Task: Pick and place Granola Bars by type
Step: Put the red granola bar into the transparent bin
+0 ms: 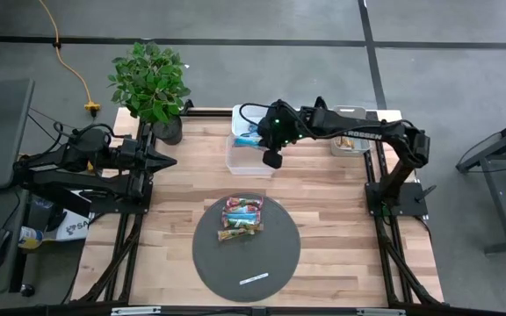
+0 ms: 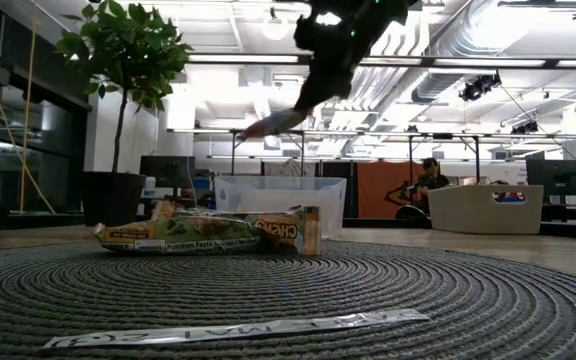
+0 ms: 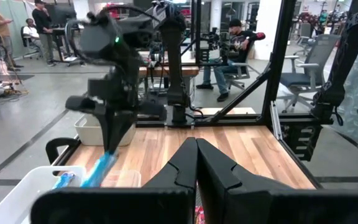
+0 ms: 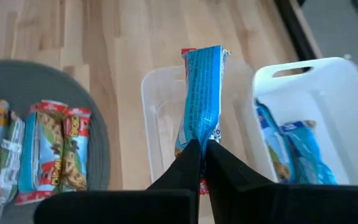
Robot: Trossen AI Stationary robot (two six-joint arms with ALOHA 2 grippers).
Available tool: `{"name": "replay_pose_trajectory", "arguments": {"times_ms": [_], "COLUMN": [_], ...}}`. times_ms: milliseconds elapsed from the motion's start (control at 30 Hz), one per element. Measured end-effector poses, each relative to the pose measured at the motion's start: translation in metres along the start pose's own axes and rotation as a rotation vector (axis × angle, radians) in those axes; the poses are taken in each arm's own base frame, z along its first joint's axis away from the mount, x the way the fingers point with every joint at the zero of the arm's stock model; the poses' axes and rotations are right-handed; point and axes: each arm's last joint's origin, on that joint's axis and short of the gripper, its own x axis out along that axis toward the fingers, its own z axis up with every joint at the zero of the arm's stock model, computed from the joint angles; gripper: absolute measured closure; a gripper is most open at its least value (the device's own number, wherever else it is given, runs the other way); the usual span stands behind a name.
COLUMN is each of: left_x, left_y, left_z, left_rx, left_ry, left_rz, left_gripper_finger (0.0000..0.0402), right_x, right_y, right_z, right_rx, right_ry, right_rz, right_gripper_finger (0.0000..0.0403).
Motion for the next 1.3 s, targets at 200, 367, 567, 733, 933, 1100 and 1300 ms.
{"name": "replay_pose_trajectory", "arguments": {"times_ms": [200,367,567,733,933,1100,1300], "left_x": [0.000,0.000,0.000,0.000,0.000,0.000,0.000], "left_y": [0.000,0.000,0.000,0.000,0.000,0.000,0.000], "left_z": [0.000,0.000,0.000,0.000,0.000,0.000,0.000], "left_rx": [0.000,0.000,0.000,0.000,0.000,0.000,0.000], "left_ry": [0.000,0.000,0.000,0.001,0.000,0.000,0.000], "left_rz": [0.000,0.000,0.000,0.000,0.000,0.000,0.000], "left_gripper_finger": [0.0401,0.0401,0.0401,0.0401,0.0401,0.0401,0.0401], "right_x": [0.033,0.056,0.073,0.079,0.083,0.082,0.082], "right_y": [-0.002,-0.008,-0.019,-0.027,-0.030,-0.029,-0.029], "right_z": [-0.007,-0.017,-0.026,-0.031,-0.034,-0.036,-0.038], "right_rx": [-0.046,-0.058,-0.033,-0.011,-0.020,-0.052,-0.076], "right_ry": [0.049,0.102,0.150,0.161,0.176,0.196,0.207], "right_rz": [0.031,0.046,0.040,0.065,0.075,0.093,0.114], "right_gripper_finger": [0.0400,0.0400,0.0400,0.0400,0.0400,0.0400,0.0400]}}
